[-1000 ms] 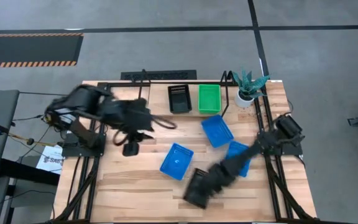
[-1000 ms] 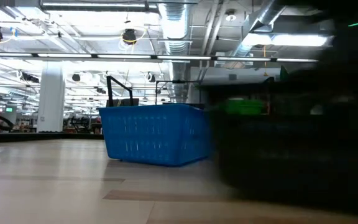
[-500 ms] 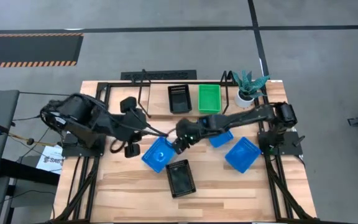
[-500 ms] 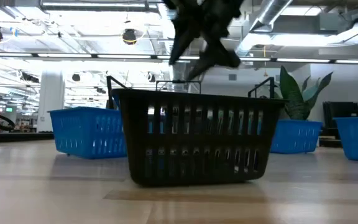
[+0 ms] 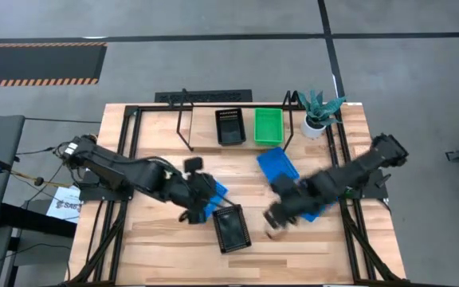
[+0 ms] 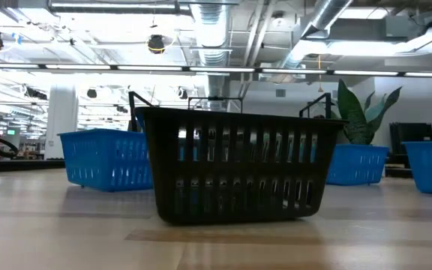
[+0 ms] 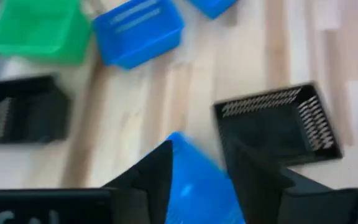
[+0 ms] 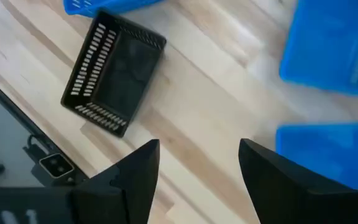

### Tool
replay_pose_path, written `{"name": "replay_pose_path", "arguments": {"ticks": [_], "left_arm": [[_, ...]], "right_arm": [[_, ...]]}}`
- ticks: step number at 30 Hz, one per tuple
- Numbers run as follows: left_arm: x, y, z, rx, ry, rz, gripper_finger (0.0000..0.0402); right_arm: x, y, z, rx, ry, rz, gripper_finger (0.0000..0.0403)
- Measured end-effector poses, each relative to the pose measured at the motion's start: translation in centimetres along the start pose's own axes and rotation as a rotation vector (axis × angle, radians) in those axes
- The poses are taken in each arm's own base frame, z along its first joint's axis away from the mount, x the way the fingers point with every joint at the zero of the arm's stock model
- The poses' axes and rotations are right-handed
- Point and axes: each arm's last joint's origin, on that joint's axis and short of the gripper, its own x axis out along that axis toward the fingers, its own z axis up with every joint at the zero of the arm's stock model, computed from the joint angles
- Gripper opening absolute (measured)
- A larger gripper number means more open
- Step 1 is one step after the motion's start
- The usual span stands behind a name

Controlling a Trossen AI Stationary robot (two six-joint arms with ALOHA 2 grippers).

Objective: Stack baskets on shelf by color
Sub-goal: Stack the black bin on top of the other black bin on the shelf

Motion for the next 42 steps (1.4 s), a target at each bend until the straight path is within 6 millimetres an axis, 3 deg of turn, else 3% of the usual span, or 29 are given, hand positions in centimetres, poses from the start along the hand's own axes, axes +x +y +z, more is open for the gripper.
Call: {"name": "replay_pose_path", "arguments": {"ticks": [5,10,18,26,31,39,42], "left_arm": [[5.3,-0.2,-0.7,-0.060,-0.085,-0.111,0.0208],[9.6,-0.2,-2.2,-0.114,-0.063,-0.148,0.0245],[14.7,-2.3,-3.9,-0.025,0.059,-0.172,0.0249],[17.9,-3.0,-5.5,-0.008,0.168,-0.132,0.0248],[18.1,-3.1,-5.9,-0.004,0.185,-0.140,0.0203],[19.1,-2.0,-6.0,-0.033,0.212,-0.126,0.0028],[19.2,-1.4,-5.7,-0.052,0.216,-0.165,0.0009]], "right_arm": [[-1.4,0.2,-5.4,0.144,-0.040,0.002,0.0245],[-0.8,0.7,-8.8,0.237,-0.032,-0.021,0.0245],[0.8,1.5,-10.9,0.295,-0.024,-0.061,0.0245],[1.4,2.0,-11.8,0.290,-0.012,-0.055,0.0245],[1.3,1.9,-11.9,0.279,-0.010,-0.053,0.0245],[1.3,2.0,-11.9,0.279,-0.010,-0.052,0.0245],[1.3,1.9,-11.9,0.277,-0.010,-0.052,0.0245]]}}
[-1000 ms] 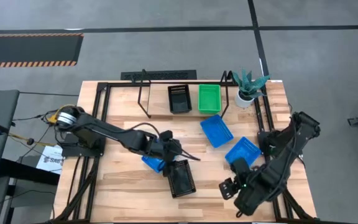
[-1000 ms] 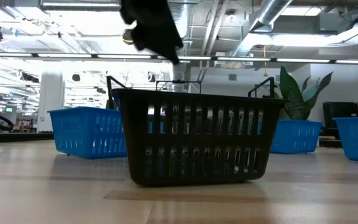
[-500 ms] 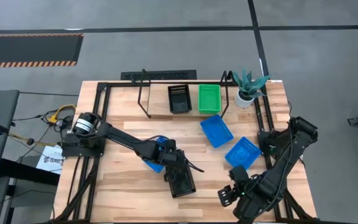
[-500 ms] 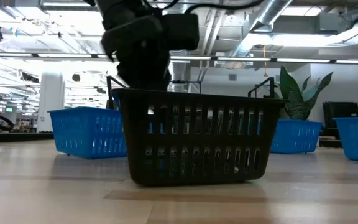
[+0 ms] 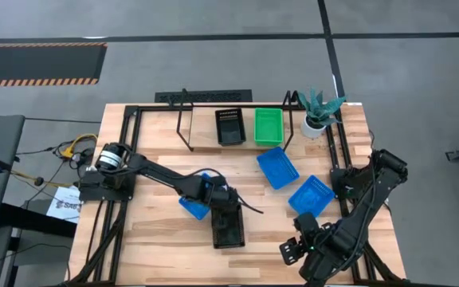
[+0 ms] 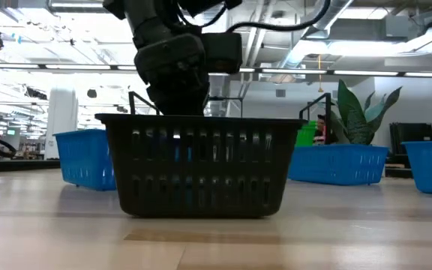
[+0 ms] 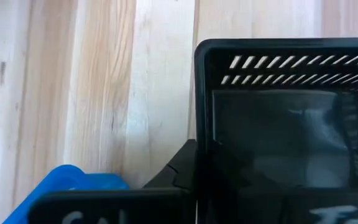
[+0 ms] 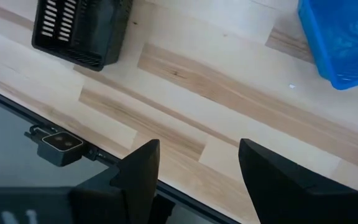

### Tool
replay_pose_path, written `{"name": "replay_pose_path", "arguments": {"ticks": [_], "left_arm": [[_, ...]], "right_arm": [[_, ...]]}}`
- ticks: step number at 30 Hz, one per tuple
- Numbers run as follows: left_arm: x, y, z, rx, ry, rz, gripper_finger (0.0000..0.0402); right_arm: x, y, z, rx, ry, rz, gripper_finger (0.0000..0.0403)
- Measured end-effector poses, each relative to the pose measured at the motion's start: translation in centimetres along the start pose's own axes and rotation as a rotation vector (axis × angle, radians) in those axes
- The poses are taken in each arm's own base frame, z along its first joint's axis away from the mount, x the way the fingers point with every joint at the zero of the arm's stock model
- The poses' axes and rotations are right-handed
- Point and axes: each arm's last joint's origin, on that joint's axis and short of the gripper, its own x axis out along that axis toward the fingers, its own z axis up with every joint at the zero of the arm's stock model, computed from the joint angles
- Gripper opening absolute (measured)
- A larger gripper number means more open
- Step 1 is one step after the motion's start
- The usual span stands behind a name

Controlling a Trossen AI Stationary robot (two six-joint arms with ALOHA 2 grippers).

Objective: Stack baskets on shelf by color
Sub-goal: Stack the black bin on top of the other black bin on the shelf

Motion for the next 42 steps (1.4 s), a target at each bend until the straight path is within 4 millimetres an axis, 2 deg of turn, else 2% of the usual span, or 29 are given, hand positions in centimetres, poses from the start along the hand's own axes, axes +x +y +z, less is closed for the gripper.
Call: {"name": "replay_pose_path", "arguments": {"ticks": [3,6,10,13,18,21,24,30,34,37,42], "left_arm": [[-0.4,0.6,0.4,-0.012,0.006,-0.047,0.0003],[-2.0,1.0,1.7,-0.027,-0.021,-0.137,0.0001],[-5.9,1.9,3.7,-0.001,-0.053,-0.163,0.0001],[-9.5,3.3,5.3,0.022,-0.087,-0.127,0.0000],[-15.2,8.5,7.2,0.024,-0.175,0.001,0.0000],[-17.9,12.7,7.5,0.013,-0.200,0.098,0.0000],[-19.7,17.6,7.3,-0.009,-0.205,0.199,0.0000],[-20.9,26.7,5.4,-0.053,-0.230,0.300,0.0000],[-20.7,31.1,3.7,-0.051,-0.223,0.301,0.0000],[-20.1,32.8,3.3,-0.057,-0.245,0.263,0.0000],[-18.3,33.0,3.8,-0.008,-0.235,0.223,0.0000]], "right_arm": [[0.0,0.0,0.0,0.000,0.000,0.000,0.0245],[0.0,0.0,0.0,0.002,0.001,0.000,0.0245],[-0.1,-0.1,-0.1,0.019,0.008,-0.003,0.0245],[-0.1,-0.2,-0.2,0.016,0.006,-0.007,0.0245],[-0.1,-0.4,-0.1,0.008,-0.007,-0.026,0.0245],[-0.1,-0.4,0.0,0.010,-0.013,-0.028,0.0245],[-0.1,-0.4,0.1,0.013,-0.016,-0.030,0.0245],[0.1,-0.1,0.6,0.029,-0.022,-0.036,0.0245],[0.3,0.0,1.0,0.035,-0.028,-0.041,0.0245],[0.4,0.1,1.2,0.043,-0.030,-0.043,0.0245],[0.5,0.3,1.5,0.051,-0.030,-0.042,0.0245]]}}
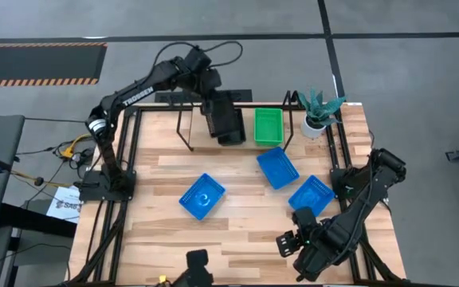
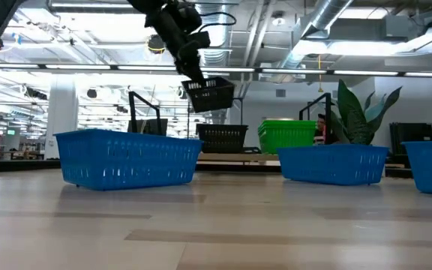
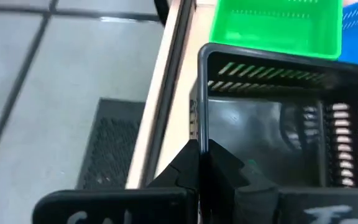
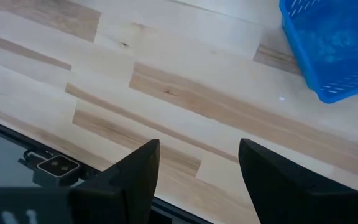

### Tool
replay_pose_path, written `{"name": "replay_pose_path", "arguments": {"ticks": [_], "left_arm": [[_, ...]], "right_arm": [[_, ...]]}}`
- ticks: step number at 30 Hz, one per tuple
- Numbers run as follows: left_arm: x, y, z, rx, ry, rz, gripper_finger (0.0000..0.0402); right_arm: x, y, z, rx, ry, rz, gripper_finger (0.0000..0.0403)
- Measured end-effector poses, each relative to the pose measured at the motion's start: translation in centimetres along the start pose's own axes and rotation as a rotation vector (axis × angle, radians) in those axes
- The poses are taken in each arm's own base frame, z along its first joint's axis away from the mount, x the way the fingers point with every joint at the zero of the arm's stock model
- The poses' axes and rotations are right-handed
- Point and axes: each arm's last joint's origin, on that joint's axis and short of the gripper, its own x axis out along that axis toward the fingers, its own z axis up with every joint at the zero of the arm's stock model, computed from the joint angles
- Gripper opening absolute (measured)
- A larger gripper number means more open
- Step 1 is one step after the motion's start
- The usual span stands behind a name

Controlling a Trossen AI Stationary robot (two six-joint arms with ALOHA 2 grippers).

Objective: Stack baskets on shelf by color
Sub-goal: Stack the black bin on top of the other black bin on the shelf

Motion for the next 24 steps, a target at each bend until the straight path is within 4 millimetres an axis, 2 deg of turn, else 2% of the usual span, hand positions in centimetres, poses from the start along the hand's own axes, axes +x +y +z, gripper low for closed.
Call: {"name": "replay_pose_path", "arguments": {"ticks": [7,12,21,24], "left_arm": [[2.6,-1.1,0.4,0.038,0.028,-0.033,0.0000],[4.0,-1.0,0.0,0.026,0.067,-0.033,0.0000],[4.0,-1.1,0.1,0.036,0.053,-0.053,0.0001],[4.0,-1.2,0.1,0.060,0.043,-0.070,0.0017]], "right_arm": [[0.0,0.1,-0.1,0.003,0.006,0.011,0.0245],[0.0,0.1,-0.1,-0.005,0.005,0.010,0.0245],[0.0,0.1,-0.1,-0.027,0.004,0.009,0.0245],[0.0,0.0,-0.1,-0.030,0.005,0.009,0.0245]]}}
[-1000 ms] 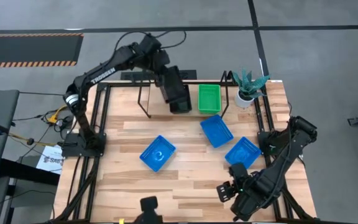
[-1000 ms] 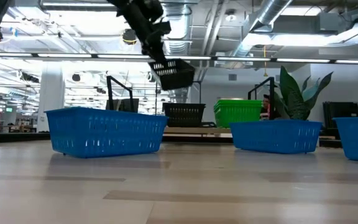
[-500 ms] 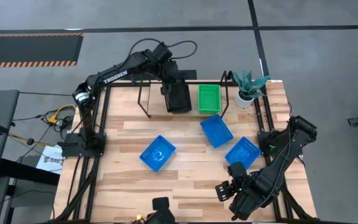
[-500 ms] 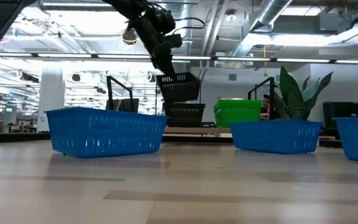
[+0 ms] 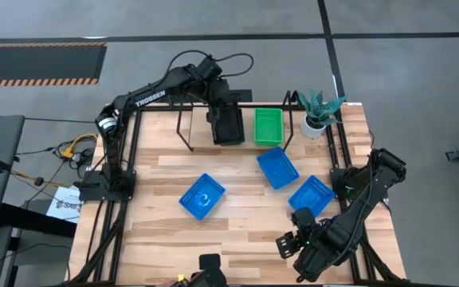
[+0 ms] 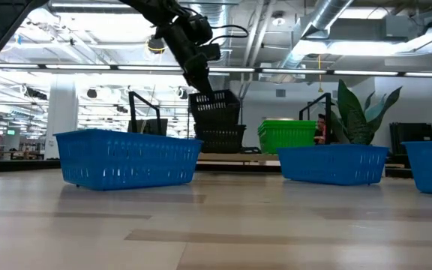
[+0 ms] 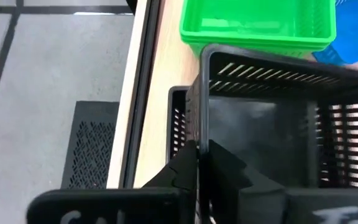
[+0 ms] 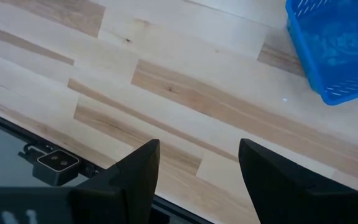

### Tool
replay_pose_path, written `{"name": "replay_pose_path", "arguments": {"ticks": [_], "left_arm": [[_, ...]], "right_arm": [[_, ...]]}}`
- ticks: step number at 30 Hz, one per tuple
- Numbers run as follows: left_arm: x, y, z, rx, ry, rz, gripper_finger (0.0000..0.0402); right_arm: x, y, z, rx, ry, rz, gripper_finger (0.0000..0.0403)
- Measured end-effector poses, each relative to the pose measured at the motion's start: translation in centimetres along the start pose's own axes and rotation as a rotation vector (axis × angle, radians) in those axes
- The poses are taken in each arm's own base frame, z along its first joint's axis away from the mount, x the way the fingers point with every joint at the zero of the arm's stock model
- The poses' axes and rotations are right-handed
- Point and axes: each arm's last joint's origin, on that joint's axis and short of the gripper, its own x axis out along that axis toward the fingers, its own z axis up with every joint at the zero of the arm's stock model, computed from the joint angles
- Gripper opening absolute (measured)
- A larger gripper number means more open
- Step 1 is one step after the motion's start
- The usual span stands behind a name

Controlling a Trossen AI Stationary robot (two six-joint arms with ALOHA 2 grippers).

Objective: Stack baskets on shelf by color
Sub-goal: Stack the black bin on top of the other black bin on the shelf

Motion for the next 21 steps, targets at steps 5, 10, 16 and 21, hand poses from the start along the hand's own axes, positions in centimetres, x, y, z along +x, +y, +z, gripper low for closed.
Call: {"name": "replay_pose_path", "arguments": {"ticks": [5,10,16,21], "left_arm": [[0.0,0.0,0.1,0.002,-0.002,0.003,0.0079],[0.0,-0.1,0.1,-0.011,-0.002,0.003,0.0134],[-1.8,0.2,0.9,-0.141,0.034,0.096,0.0170],[-3.1,0.0,-0.1,-0.222,0.222,0.182,0.0134]], "right_arm": [[0.0,0.0,0.0,-0.020,0.002,0.003,0.0245],[0.0,0.0,0.0,-0.022,0.002,0.003,0.0245],[0.0,0.0,0.0,-0.025,0.003,0.002,0.0245],[0.0,0.0,0.0,-0.030,0.003,0.002,0.0245]]}}
